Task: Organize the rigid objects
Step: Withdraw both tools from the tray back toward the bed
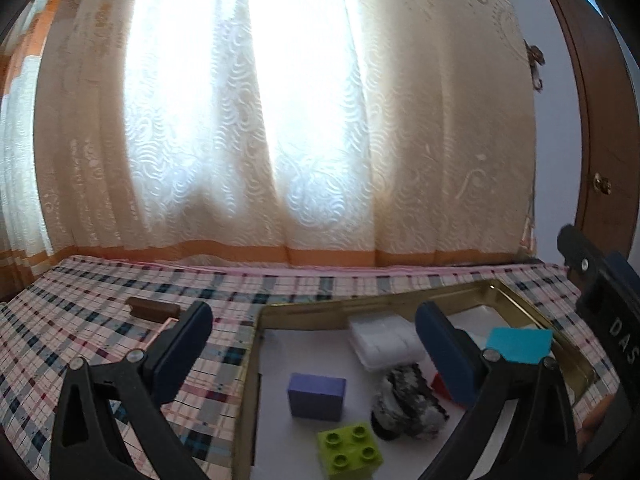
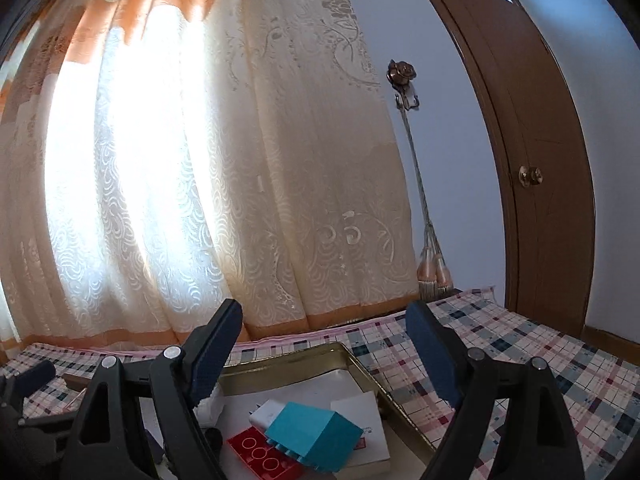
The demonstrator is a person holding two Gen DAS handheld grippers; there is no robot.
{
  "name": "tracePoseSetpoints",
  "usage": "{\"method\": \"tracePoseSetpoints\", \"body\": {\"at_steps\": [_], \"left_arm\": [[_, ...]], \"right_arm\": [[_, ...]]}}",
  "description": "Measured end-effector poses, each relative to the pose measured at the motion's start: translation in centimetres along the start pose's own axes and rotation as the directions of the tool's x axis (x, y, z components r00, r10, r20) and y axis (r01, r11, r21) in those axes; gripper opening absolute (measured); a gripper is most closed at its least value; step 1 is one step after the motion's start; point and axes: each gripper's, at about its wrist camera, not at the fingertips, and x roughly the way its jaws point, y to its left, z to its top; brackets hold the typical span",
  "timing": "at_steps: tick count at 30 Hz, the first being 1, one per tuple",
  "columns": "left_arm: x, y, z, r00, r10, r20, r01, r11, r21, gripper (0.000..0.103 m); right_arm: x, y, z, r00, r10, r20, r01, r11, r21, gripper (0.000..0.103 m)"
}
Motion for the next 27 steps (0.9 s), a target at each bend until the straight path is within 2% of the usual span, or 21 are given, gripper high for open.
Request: {"method": "tracePoseSetpoints", "body": {"at_steps": [5, 10, 18, 27], "left_arm": [[0.0, 0.2, -0.4, 0.999, 0.032, 0.014, -0.033, 0.999, 0.033, 0.103], [-0.3, 0.8, -0.9, 0.999, 0.045, 0.019, -0.045, 0.998, 0.052, 0.103], [-0.6, 2.5, -1.3, 0.999, 0.050, 0.004, -0.050, 0.998, 0.032, 0.102], [-0.8, 5.1, -1.6, 0.998, 0.060, -0.014, -0.060, 0.998, 0.009, 0.102]], "right_arm": [[-0.2, 1.3, -0.5, 1.000, -0.011, -0.010, 0.010, 0.998, -0.060, 0.086], [-1.3, 2.1, -0.7, 1.000, -0.005, 0.006, 0.006, 0.998, -0.064, 0.086], [-2.1, 1.9, -1.1, 1.000, -0.013, -0.025, 0.013, 1.000, 0.000, 0.086], [-3.3, 3.8, -1.6, 0.999, -0.005, -0.039, 0.005, 1.000, 0.004, 0.086]]}}
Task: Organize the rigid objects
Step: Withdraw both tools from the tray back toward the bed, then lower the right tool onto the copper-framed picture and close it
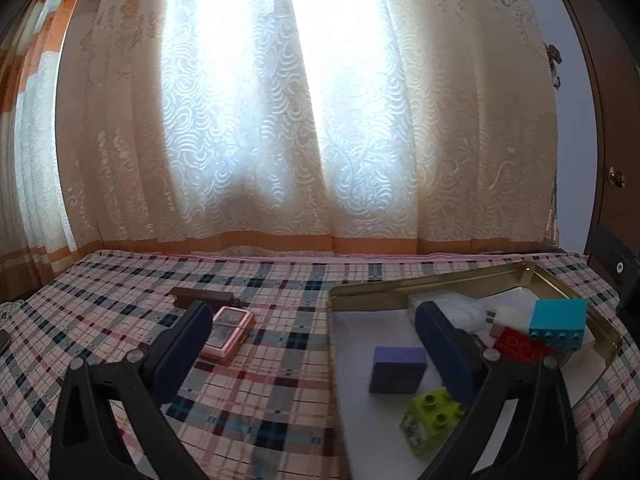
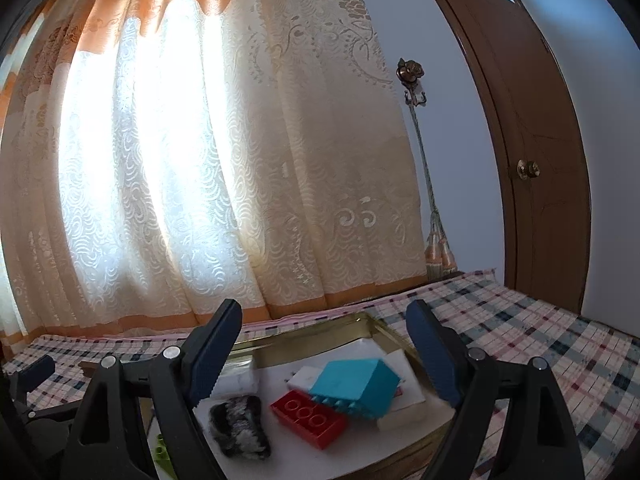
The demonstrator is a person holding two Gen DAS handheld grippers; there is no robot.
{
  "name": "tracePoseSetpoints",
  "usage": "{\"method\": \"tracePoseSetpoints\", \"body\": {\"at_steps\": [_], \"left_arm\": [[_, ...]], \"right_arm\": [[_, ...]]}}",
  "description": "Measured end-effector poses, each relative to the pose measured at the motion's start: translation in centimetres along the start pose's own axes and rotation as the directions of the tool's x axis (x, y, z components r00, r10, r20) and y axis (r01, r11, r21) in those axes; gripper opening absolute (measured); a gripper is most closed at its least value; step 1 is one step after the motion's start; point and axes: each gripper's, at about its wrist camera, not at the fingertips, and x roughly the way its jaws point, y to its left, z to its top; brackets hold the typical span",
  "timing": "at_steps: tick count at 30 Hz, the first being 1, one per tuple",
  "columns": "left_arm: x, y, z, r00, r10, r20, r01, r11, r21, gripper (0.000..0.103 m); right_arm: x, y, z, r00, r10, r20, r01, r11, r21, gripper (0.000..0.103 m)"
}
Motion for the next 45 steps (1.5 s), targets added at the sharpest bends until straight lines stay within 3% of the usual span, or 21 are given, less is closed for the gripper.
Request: {"method": "tracePoseSetpoints", "body": {"at_steps": [11, 19, 34, 45], "left_arm": [[0.5, 3.8, -0.1, 0.999, 0.036, -0.017, -0.036, 0.999, -0.007, 0.102], [1.4, 7.8, 0.0, 0.996, 0.088, -0.029, -0.088, 0.996, -0.014, 0.102], [3.6, 17.1, 0.1, 0.973, 0.222, -0.060, -0.226, 0.972, -0.064, 0.102], [4.8, 20.1, 0.4, 0.961, 0.270, -0.064, -0.273, 0.961, -0.051, 0.102]], "right_arm": [[-0.7, 3.6, -0.8, 1.000, 0.005, -0.013, -0.005, 1.000, -0.020, 0.086], [-0.7, 7.3, -1.6, 0.998, 0.056, -0.039, -0.058, 0.997, -0.044, 0.086], [0.3, 14.0, -3.1, 0.983, 0.148, -0.105, -0.153, 0.987, -0.044, 0.086], [1.6, 19.0, -4.0, 0.966, 0.208, -0.156, -0.218, 0.975, -0.049, 0.086]]}}
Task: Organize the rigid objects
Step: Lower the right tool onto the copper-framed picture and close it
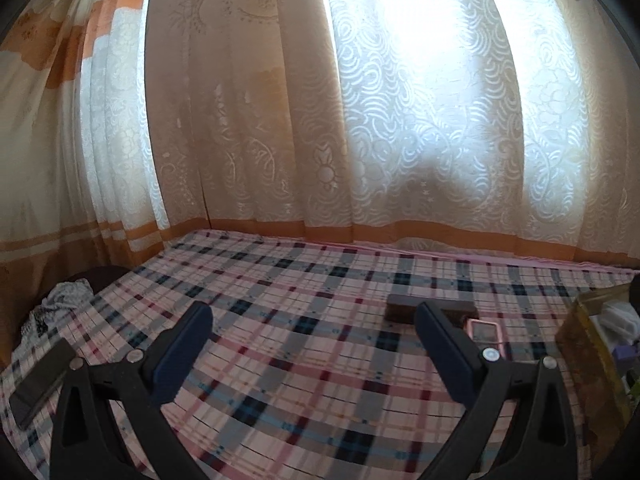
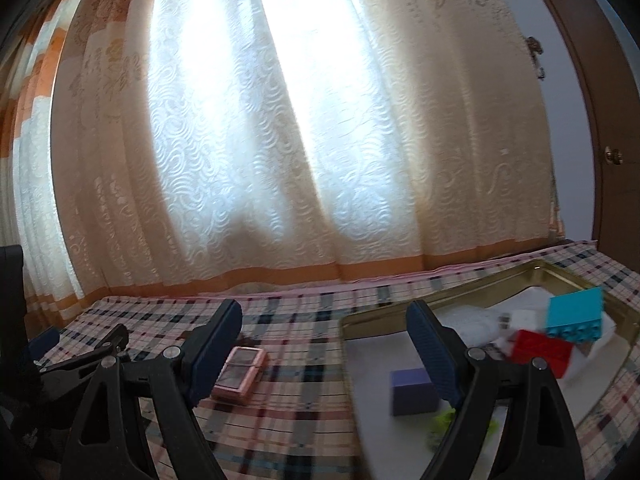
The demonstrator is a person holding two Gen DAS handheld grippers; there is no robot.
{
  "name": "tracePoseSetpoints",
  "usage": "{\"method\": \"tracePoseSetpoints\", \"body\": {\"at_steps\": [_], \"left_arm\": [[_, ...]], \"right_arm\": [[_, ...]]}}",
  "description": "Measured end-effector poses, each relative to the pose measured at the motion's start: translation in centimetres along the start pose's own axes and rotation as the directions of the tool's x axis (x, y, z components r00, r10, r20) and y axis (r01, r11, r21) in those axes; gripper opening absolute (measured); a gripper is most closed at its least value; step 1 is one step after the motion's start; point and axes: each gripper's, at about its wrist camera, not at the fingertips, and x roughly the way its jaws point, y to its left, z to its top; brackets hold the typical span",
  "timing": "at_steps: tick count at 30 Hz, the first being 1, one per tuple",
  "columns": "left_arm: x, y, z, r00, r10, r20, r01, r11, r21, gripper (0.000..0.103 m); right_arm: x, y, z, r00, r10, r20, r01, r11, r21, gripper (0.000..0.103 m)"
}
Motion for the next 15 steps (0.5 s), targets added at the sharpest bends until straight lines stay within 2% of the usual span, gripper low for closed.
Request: {"method": "tracePoseSetpoints", "body": {"at_steps": [10, 13, 15], "left_arm": [[3.7, 2.6, 0.9, 0.997, 0.058, -0.044, -0.057, 0.998, 0.021, 0.102], [4.7, 3.5, 1.1, 0.996, 0.064, -0.058, -0.063, 0.998, 0.020, 0.102], [5.3, 4.2, 1.2, 0.996, 0.058, -0.069, -0.057, 0.998, 0.006, 0.102]], "right_arm": [[4.7, 5.0, -0.5, 0.991, 0.054, -0.123, -0.057, 0.998, -0.021, 0.086], [6.7, 6.5, -0.7, 0.978, 0.060, -0.201, -0.069, 0.997, -0.041, 0.086], [8.2, 7.3, -1.0, 0.961, 0.064, -0.269, -0.080, 0.996, -0.050, 0.086]]}}
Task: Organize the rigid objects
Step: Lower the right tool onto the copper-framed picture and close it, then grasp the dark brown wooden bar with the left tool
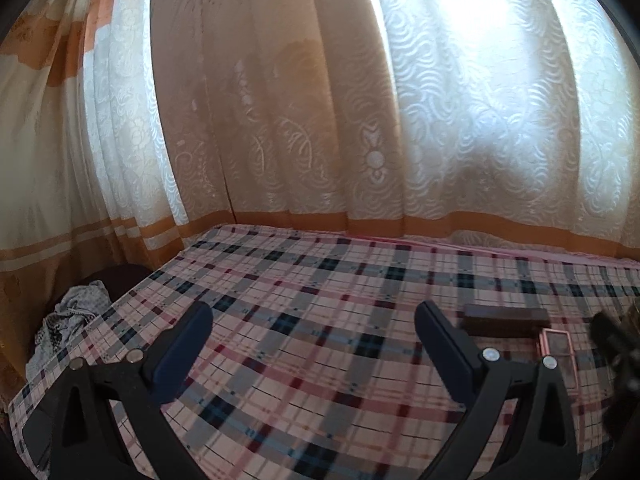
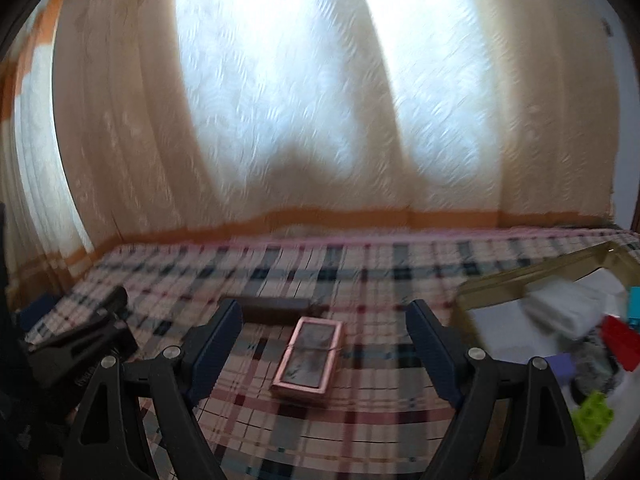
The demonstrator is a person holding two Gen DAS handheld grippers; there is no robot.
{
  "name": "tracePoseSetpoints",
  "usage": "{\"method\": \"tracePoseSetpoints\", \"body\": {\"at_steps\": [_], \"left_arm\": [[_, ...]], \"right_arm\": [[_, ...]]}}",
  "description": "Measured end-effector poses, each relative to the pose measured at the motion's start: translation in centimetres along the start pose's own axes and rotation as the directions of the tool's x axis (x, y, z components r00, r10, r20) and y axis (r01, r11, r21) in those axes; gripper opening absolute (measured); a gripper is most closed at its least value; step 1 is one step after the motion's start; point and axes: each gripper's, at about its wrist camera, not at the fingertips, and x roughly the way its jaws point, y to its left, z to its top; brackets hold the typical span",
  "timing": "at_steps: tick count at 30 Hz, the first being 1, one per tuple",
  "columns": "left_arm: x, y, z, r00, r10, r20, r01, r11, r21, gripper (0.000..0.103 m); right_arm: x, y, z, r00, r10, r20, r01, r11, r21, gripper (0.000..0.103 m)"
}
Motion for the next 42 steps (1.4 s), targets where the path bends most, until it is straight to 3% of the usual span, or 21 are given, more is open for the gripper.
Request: {"method": "tracePoseSetpoints", "body": {"at_steps": [9, 10, 12, 14, 20, 22, 25, 26, 33, 35, 38, 42], "left_arm": [[1.9, 1.1, 0.0, 0.995, -0.062, -0.075, 0.060, 0.998, -0.031, 0.102], [1.9, 1.0, 0.0, 0.995, -0.060, -0.075, 0.058, 0.998, -0.023, 0.102], [1.9, 0.9, 0.0, 0.995, -0.064, -0.074, 0.063, 0.998, -0.014, 0.102], [1.8, 0.9, 0.0, 0.995, -0.067, -0.075, 0.067, 0.998, -0.009, 0.102], [2.0, 1.0, 0.1, 0.994, -0.071, -0.081, 0.071, 0.997, -0.009, 0.102], [2.1, 1.0, 0.0, 0.994, -0.070, -0.081, 0.069, 0.998, -0.010, 0.102], [2.1, 0.9, 0.0, 0.994, -0.069, -0.088, 0.069, 0.998, -0.003, 0.102], [2.0, 0.9, 0.0, 0.994, -0.069, -0.085, 0.069, 0.998, -0.002, 0.102], [1.8, 0.7, 0.0, 0.993, -0.089, -0.078, 0.090, 0.996, 0.007, 0.102], [1.7, 0.6, 0.0, 0.992, -0.103, -0.072, 0.104, 0.995, 0.010, 0.102], [1.5, 0.3, 0.1, 0.990, -0.123, -0.067, 0.125, 0.992, 0.024, 0.102], [1.3, -0.5, 0.0, 0.984, -0.168, -0.065, 0.172, 0.984, 0.053, 0.102]], "right_arm": [[5.4, 1.4, -0.4, 0.971, -0.007, -0.238, 0.010, 1.000, 0.014, 0.084], [5.9, 1.6, -0.5, 0.967, -0.003, -0.256, 0.006, 1.000, 0.010, 0.082], [6.8, 2.2, -0.7, 0.955, -0.015, -0.297, 0.012, 1.000, -0.012, 0.067], [7.5, 2.6, -0.9, 0.946, -0.040, -0.321, 0.032, 0.999, -0.029, 0.063], [7.5, 3.3, -0.9, 0.941, -0.082, -0.327, 0.059, 0.995, -0.082, 0.063], [8.0, 2.8, -1.1, 0.931, -0.082, -0.357, 0.061, 0.996, -0.070, 0.063], [8.0, 2.7, -1.2, 0.932, -0.085, -0.353, 0.059, 0.995, -0.085, 0.061], [8.1, 2.8, -1.1, 0.933, -0.089, -0.349, 0.066, 0.995, -0.075, 0.050], [7.3, 1.3, -1.2, 0.945, -0.016, -0.327, 0.011, 1.000, -0.017, 0.049], [5.8, 0.0, -0.9, 0.960, 0.011, -0.279, -0.008, 1.000, 0.012, 0.049], [3.6, -0.1, -0.3, 0.987, -0.040, -0.156, 0.035, 0.999, -0.031, 0.049], [1.5, -1.5, 1.3, 0.996, -0.084, -0.024, 0.084, 0.996, 0.010, 0.049]]}}
